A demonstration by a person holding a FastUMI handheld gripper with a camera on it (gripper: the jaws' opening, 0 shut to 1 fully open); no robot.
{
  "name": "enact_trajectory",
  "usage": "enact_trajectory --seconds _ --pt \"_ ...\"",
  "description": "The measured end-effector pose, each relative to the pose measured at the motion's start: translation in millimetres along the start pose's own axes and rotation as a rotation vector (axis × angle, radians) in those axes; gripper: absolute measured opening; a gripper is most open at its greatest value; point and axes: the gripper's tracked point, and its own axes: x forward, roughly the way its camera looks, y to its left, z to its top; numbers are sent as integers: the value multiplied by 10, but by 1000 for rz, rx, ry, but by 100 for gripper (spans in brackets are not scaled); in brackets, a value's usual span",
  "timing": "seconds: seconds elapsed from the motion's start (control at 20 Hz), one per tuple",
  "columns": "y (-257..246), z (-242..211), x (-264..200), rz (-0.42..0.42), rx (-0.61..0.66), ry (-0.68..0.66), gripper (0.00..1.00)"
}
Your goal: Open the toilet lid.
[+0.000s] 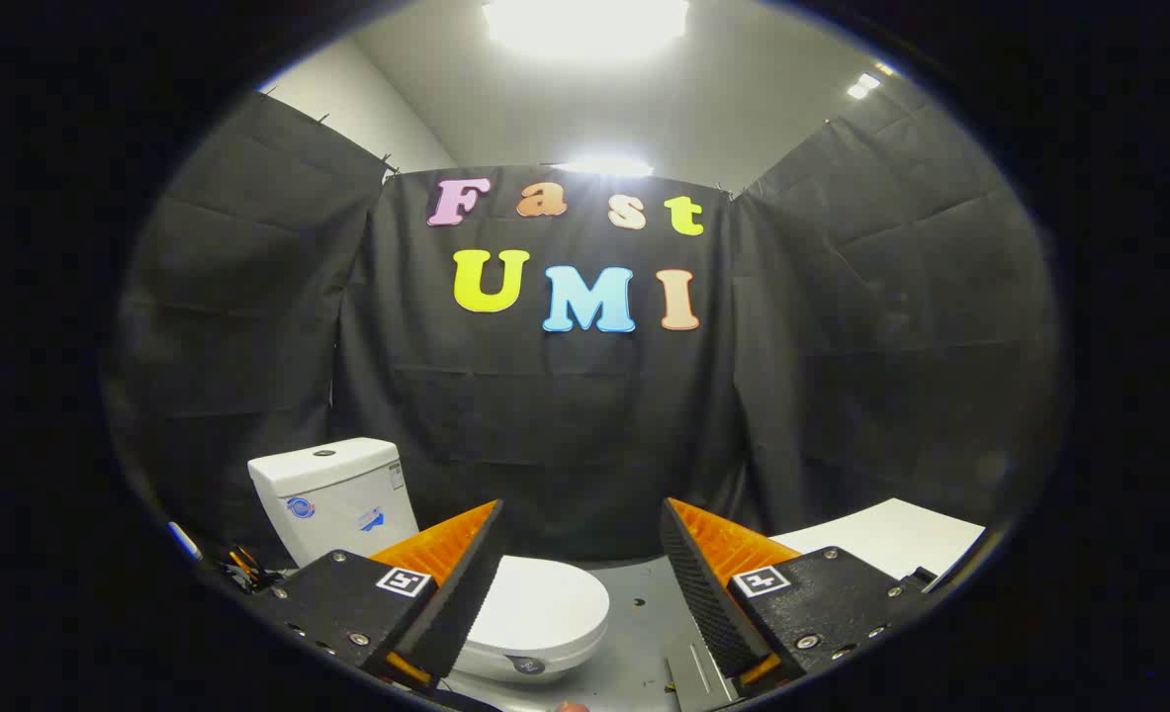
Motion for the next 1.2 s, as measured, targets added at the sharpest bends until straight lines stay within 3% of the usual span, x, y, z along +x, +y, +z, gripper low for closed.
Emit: enact_trajectory --seconds 1.2 --pt "-182 -107 6 -16 40 -4 95"
